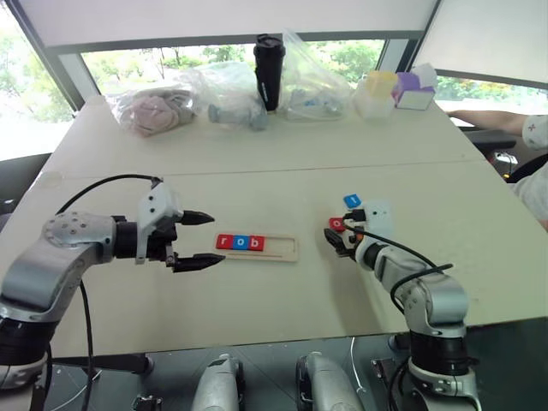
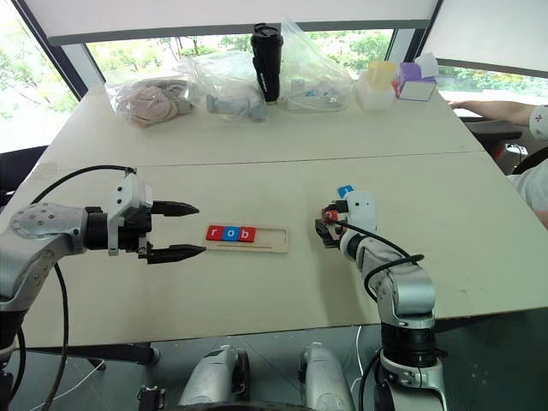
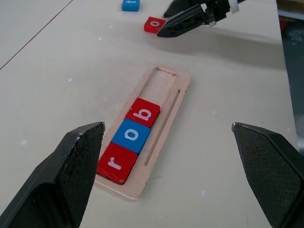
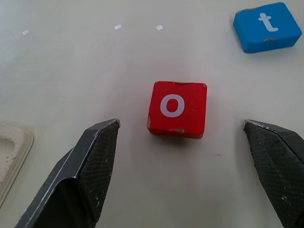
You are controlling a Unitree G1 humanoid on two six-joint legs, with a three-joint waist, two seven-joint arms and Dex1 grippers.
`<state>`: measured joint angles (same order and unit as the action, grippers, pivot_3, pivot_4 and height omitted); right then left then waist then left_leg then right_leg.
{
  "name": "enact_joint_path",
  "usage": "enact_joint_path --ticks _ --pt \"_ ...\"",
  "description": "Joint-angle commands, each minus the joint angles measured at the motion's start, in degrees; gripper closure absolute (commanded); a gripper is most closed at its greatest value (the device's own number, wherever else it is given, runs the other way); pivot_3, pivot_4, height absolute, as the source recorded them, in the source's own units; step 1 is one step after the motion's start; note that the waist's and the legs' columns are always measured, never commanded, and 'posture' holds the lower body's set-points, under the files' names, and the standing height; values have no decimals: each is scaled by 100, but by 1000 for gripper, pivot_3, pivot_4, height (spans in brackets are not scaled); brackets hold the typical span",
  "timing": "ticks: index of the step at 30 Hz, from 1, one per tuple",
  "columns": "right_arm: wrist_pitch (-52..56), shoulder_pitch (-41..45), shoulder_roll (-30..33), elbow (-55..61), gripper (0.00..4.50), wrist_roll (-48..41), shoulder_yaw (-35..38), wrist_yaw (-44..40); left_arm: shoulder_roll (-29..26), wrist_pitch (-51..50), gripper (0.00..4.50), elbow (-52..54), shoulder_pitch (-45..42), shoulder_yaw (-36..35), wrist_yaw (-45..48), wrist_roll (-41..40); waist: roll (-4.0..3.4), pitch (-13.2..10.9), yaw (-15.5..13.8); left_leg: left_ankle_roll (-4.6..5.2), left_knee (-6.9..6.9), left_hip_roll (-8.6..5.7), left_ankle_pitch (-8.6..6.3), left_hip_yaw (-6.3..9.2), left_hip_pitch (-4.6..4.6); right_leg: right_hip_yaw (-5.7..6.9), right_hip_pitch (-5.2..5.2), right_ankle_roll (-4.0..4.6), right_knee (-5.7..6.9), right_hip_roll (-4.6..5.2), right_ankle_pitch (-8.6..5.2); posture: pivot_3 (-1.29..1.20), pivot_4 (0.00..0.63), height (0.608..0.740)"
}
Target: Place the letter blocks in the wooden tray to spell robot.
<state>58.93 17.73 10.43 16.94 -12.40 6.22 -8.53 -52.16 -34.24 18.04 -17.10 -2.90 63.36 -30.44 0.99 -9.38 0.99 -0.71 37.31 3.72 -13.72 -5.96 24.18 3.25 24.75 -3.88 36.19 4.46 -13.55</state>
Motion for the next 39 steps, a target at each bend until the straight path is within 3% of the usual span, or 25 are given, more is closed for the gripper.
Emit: enact_joint_path --ticks 1,6,13,22,28,34,39 --pt "-269 156 23 -460 262 137 -128 56 -4 90 0 143 40 -90 -67 28 1 0 21 0 0 1 0 -2 -9 -1 -6 5 0 0 -3 0 150 740" --pt "-310 210 47 -639 262 304 -312 152 -2 83 0 159 99 -118 -134 17 3 2 14 0 -1 3 0 0 -27 0 -21 11 0 1 -6 0 150 740" --pt "-408 96 -1 -878 3329 520 -592 208 23 95 0 167 141 -94 -201 12 12 7 24 0 -8 5 0 0 -32 -1 -21 11 0 2 -6 0 150 740" --pt "-427 -183 430 305 3319 172 -240 -282 21 135 0 77 153 -59 -145 41 11 6 -12 -1 -17 6 -1 2 -36 -3 -21 11 -5 4 -8 0 150 740" --pt "772 -684 766 2025 3319 -468 62 -599 47 231 0 -77 100 36 -33 142 9 6 -23 0 -15 3 0 1 -1 -2 7 9 -6 5 -8 0 150 740" --pt "1827 -981 336 2963 3319 -742 32 -297 57 355 0 -256 -18 156 101 242 10 6 -17 0 -16 6 -1 6 -1 -1 11 12 -6 3 -8 0 150 740" --pt "2306 -1080 -85 3186 3319 -401 -99 367 -84 322 0 -154 -8 142 279 227 10 6 -23 0 -14 5 -1 8 7 -2 16 13 -9 7 -8 0 150 740"
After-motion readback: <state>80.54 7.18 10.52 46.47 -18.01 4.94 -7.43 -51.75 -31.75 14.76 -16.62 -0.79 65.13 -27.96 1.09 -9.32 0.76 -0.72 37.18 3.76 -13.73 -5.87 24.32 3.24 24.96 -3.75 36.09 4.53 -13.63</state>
